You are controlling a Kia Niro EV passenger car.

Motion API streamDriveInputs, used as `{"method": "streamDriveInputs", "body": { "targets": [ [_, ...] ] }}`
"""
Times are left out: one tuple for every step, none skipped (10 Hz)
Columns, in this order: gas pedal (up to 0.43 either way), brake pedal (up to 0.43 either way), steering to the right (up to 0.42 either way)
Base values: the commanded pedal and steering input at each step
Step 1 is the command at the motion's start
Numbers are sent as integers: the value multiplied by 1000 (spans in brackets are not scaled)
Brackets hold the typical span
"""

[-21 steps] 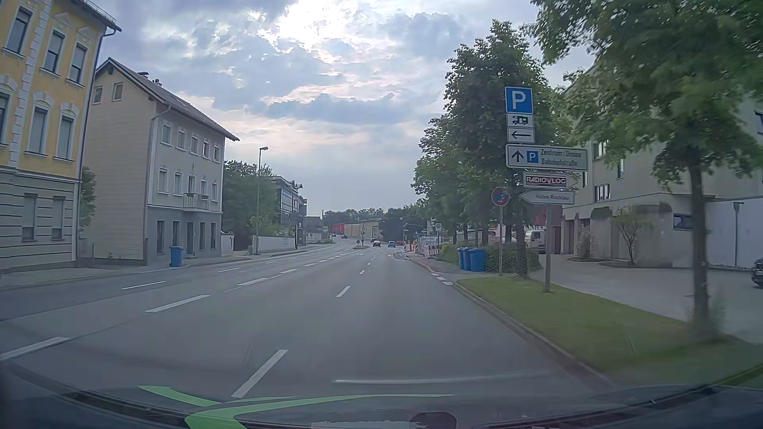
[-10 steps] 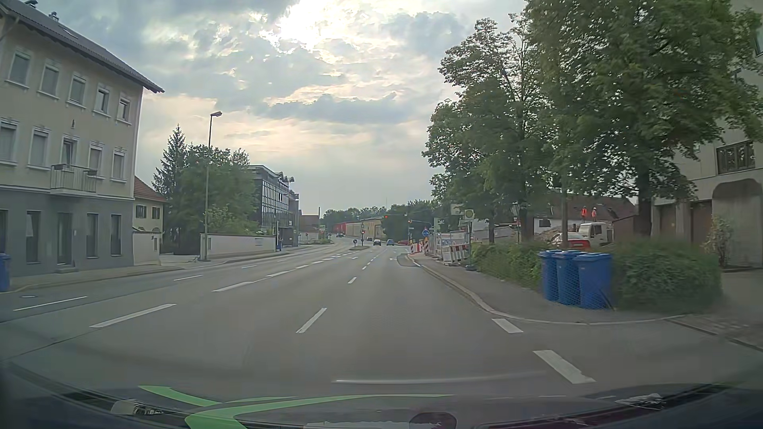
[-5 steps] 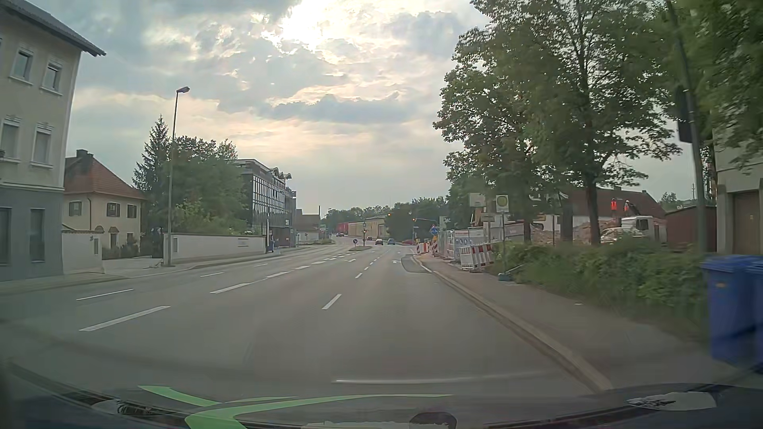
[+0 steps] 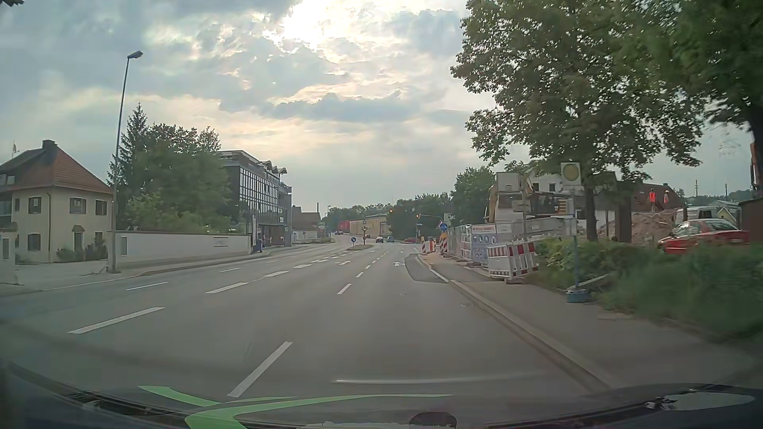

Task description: Follow the waypoints while adhering to traffic rules and regulations

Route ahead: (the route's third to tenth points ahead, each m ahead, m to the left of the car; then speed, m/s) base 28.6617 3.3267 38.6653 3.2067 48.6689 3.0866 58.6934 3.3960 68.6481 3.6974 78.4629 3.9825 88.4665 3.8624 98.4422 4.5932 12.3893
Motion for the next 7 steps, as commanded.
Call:
{"method": "streamDriveInputs", "body": {
  "targets": [
    [0,226,-4],
    [0,226,-4],
    [0,226,-4],
    [0,226,-4],
    [0,226,-4],
    [0,226,-3],
    [0,226,-2]
  ]
}}
